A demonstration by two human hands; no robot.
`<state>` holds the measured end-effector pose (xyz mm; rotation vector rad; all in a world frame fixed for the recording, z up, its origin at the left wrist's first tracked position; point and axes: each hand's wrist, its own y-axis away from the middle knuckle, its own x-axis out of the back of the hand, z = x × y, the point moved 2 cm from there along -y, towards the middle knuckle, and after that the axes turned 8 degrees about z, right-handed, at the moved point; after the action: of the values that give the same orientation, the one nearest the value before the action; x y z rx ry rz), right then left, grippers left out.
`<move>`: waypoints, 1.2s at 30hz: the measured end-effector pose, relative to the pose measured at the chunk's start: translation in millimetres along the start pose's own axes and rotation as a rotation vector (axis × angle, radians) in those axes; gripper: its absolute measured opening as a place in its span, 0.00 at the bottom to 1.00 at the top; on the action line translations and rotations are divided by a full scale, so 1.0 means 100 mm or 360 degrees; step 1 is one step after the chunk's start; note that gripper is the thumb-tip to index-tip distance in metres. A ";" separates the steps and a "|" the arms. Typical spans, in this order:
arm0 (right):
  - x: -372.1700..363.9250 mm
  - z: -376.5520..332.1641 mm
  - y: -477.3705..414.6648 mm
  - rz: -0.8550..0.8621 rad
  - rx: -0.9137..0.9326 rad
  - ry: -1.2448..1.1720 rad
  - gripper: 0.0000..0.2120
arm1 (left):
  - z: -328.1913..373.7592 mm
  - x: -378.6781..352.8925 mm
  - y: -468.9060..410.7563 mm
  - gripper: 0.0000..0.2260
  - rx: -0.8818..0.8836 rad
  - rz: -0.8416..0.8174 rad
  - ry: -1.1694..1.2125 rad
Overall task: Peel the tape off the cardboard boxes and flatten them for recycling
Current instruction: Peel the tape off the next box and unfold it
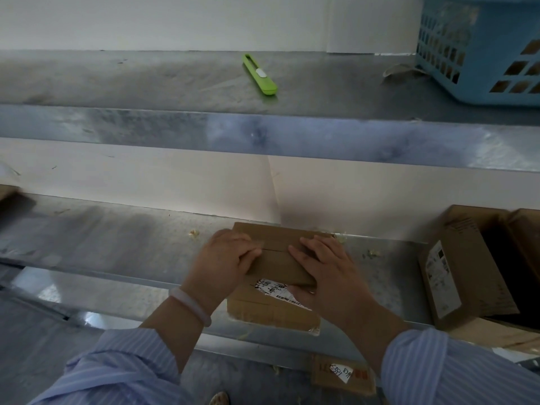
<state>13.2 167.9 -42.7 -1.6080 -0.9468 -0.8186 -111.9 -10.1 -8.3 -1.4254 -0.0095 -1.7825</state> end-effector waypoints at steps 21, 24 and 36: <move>-0.07 0.03 0.01 0.0113 0.0013 -0.0014 0.32 | -0.05 0.00 -0.05 0.06 0.0130 0.0295 -0.0251; -0.09 0.03 0.01 0.0143 0.0041 0.0004 0.32 | -0.05 -0.03 -0.07 0.03 -0.0025 0.0031 -0.0106; -0.11 0.04 0.02 0.0125 0.0030 -0.0031 0.31 | -0.04 -0.05 -0.13 0.11 0.0409 -0.0160 -0.0207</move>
<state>10.7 170.0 -54.0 -1.6294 -0.8972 -0.7393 -122.7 -0.9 -8.1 -1.3696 -0.3712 -1.6954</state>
